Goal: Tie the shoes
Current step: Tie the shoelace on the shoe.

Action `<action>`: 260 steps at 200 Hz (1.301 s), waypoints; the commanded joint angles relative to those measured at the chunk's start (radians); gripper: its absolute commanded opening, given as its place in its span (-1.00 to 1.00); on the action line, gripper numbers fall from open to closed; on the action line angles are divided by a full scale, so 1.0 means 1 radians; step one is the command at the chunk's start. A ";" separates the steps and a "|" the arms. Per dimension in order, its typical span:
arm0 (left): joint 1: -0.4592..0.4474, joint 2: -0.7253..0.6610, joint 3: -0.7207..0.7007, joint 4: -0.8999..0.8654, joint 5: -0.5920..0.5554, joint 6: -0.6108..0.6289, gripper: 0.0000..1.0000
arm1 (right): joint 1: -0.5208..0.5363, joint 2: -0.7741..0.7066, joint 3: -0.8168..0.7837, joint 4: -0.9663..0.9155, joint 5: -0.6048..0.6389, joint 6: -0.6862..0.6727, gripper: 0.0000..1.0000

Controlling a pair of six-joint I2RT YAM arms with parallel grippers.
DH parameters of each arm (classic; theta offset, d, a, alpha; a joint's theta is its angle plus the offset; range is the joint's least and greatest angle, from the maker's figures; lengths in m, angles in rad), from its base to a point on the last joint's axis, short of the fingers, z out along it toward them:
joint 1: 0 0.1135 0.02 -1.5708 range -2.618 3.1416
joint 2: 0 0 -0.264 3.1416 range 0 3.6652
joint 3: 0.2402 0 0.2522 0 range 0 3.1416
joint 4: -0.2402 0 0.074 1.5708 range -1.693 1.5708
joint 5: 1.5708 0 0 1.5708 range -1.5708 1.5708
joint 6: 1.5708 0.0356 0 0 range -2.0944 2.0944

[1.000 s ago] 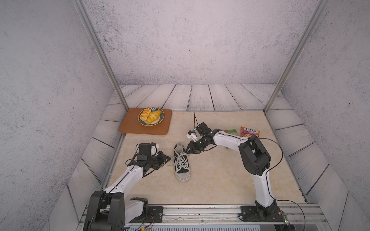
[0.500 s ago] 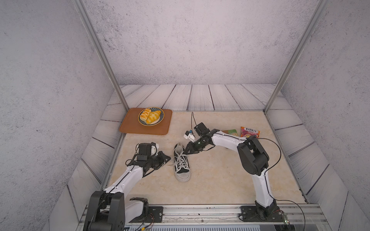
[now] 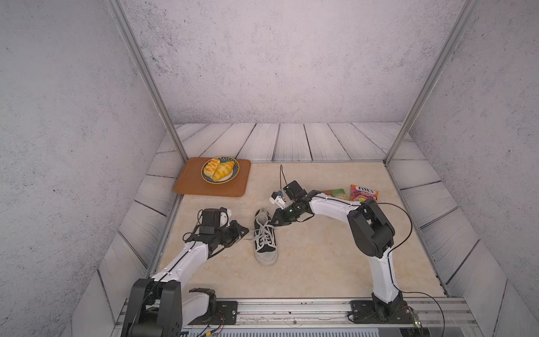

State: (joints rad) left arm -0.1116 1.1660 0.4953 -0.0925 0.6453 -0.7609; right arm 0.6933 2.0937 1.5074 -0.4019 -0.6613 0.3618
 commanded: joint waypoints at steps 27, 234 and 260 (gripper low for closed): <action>0.008 -0.009 0.001 0.007 0.012 0.001 -1.00 | 0.000 -0.084 -0.007 -0.003 0.029 0.000 -0.61; 0.009 -0.025 0.005 -0.015 -0.002 0.005 -1.00 | -0.007 -0.198 -0.101 0.045 0.171 0.039 -1.00; 0.010 -0.040 0.007 -0.036 -0.018 0.006 -1.00 | -0.015 -0.239 -0.165 0.090 0.203 0.068 -1.00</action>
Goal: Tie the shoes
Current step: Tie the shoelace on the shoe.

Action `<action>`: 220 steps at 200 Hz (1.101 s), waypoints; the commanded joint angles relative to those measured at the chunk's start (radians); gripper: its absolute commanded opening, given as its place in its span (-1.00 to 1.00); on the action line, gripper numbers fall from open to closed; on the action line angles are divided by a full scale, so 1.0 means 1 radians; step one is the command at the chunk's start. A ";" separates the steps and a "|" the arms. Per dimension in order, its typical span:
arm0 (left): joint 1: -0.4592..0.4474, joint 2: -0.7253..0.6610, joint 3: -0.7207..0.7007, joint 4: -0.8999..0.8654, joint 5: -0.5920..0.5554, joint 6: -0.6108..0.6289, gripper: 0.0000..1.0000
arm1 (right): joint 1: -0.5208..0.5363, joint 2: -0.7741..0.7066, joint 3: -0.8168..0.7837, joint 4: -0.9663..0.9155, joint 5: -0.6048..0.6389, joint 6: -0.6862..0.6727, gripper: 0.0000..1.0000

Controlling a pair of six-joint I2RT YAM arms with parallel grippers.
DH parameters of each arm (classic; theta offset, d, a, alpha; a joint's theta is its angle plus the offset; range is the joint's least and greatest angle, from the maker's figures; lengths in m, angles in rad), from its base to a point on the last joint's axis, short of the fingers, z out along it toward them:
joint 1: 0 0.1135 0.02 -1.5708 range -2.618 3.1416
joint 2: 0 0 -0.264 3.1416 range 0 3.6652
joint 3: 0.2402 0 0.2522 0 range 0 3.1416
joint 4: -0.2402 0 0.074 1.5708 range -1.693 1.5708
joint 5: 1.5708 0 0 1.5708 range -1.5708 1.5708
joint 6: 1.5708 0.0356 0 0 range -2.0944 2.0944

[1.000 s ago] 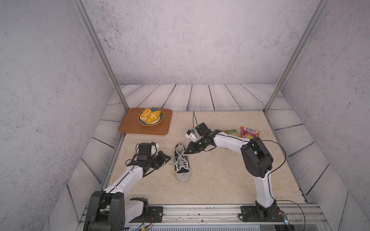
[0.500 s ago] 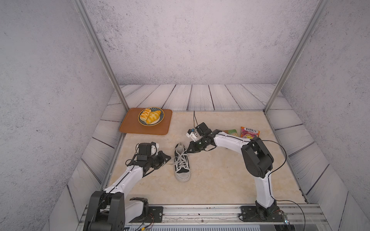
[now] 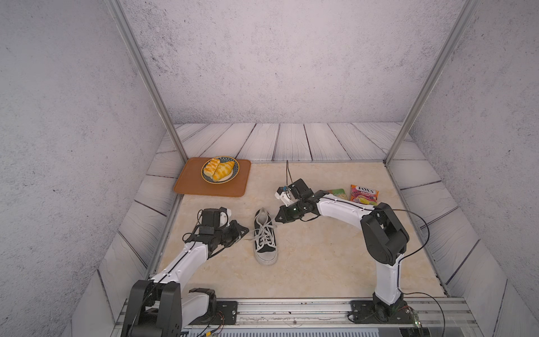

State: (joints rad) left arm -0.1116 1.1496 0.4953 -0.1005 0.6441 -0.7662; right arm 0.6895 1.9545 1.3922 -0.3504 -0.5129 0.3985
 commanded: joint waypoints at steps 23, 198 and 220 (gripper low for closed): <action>0.010 -0.031 0.009 -0.047 -0.038 0.012 -1.00 | -0.020 -0.137 -0.106 0.075 0.089 0.060 -1.00; 0.016 -0.021 0.058 -0.064 -0.012 0.017 -0.55 | -0.083 -0.250 -0.236 0.135 0.117 0.121 -0.95; 0.016 -0.043 0.089 -0.095 -0.016 0.022 -0.28 | -0.082 -0.317 -0.251 0.106 0.165 0.097 -0.76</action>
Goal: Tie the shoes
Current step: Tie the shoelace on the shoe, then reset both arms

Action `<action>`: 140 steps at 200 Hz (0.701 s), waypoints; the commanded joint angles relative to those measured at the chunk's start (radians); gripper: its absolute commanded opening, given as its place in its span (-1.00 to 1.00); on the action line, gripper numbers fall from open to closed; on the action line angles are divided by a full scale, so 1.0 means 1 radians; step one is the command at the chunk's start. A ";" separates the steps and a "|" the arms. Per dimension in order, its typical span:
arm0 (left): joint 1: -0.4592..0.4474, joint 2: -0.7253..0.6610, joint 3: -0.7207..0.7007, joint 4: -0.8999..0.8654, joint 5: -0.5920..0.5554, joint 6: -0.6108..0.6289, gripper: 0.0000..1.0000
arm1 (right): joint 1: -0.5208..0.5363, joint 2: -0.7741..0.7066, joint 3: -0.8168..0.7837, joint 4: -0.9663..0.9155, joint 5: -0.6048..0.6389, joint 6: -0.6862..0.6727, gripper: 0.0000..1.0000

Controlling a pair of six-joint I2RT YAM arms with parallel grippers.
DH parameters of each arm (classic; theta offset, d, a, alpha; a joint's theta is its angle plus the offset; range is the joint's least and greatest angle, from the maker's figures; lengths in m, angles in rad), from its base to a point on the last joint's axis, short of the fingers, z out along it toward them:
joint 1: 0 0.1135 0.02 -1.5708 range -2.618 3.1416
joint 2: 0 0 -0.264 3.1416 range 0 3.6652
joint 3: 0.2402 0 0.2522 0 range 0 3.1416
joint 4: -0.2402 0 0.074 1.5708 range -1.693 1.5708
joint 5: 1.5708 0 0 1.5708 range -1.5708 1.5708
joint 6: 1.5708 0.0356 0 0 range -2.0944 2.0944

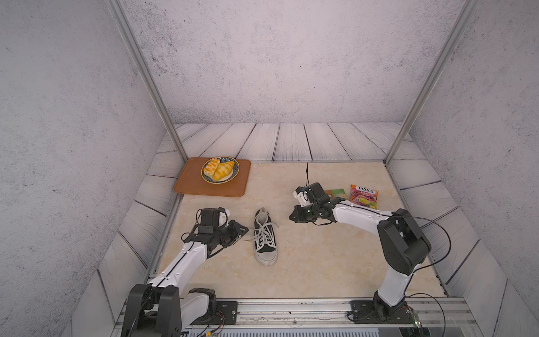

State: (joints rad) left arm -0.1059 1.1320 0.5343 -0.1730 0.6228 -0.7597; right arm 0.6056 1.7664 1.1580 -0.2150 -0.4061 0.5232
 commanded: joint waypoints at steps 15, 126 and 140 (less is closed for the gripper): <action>0.010 -0.054 0.073 -0.049 -0.004 0.021 -0.14 | 0.001 -0.189 -0.035 -0.049 0.105 -0.050 -0.66; 0.011 -0.215 0.241 -0.189 -0.316 0.131 0.60 | -0.005 -0.791 -0.320 0.030 0.880 -0.130 0.98; 0.012 -0.224 0.253 -0.183 -0.368 0.159 0.61 | -0.008 -0.851 -0.367 0.061 1.018 -0.103 0.98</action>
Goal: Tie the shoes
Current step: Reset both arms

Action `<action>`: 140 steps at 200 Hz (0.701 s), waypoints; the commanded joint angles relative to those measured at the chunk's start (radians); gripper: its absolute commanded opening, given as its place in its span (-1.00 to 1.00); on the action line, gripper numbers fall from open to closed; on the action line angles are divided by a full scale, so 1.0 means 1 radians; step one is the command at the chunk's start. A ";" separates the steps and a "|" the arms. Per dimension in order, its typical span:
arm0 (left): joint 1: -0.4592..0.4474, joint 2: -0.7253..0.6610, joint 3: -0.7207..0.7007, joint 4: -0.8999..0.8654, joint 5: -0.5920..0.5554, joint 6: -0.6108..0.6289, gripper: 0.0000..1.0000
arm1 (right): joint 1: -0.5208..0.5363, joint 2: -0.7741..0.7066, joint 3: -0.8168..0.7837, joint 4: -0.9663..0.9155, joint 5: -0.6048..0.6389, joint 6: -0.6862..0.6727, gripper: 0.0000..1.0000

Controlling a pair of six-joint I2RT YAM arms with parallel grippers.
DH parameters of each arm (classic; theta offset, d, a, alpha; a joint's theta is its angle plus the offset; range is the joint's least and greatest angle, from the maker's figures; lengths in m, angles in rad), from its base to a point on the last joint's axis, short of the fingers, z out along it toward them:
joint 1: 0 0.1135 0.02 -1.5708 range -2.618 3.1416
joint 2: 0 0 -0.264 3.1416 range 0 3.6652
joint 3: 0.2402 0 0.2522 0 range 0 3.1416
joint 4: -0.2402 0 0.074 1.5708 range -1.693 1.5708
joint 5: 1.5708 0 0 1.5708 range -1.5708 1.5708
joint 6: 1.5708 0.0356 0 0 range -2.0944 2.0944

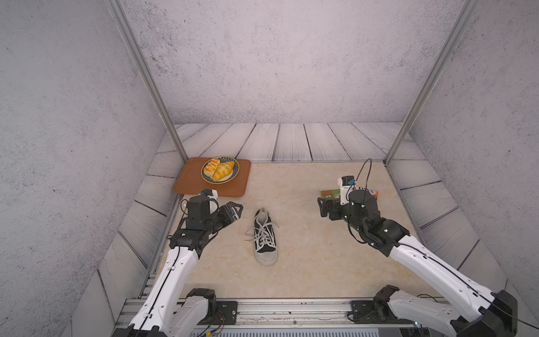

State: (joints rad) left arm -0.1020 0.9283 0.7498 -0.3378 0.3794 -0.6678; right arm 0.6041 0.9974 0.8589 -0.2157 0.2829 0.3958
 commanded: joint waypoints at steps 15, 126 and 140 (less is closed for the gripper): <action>0.009 -0.028 0.043 -0.006 -0.186 0.102 0.61 | -0.007 -0.134 -0.125 0.115 0.453 0.035 0.98; 0.136 0.125 -0.225 0.610 -0.600 0.292 0.97 | -0.231 0.039 -0.456 0.722 0.532 -0.342 0.98; 0.147 0.201 -0.227 0.646 -0.565 0.356 0.97 | -0.275 0.107 -0.486 0.793 0.471 -0.324 0.98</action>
State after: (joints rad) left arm 0.0185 1.0416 0.5358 0.1360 -0.1722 -0.4297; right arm 0.3851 1.0271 0.4095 0.4194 0.8410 0.0666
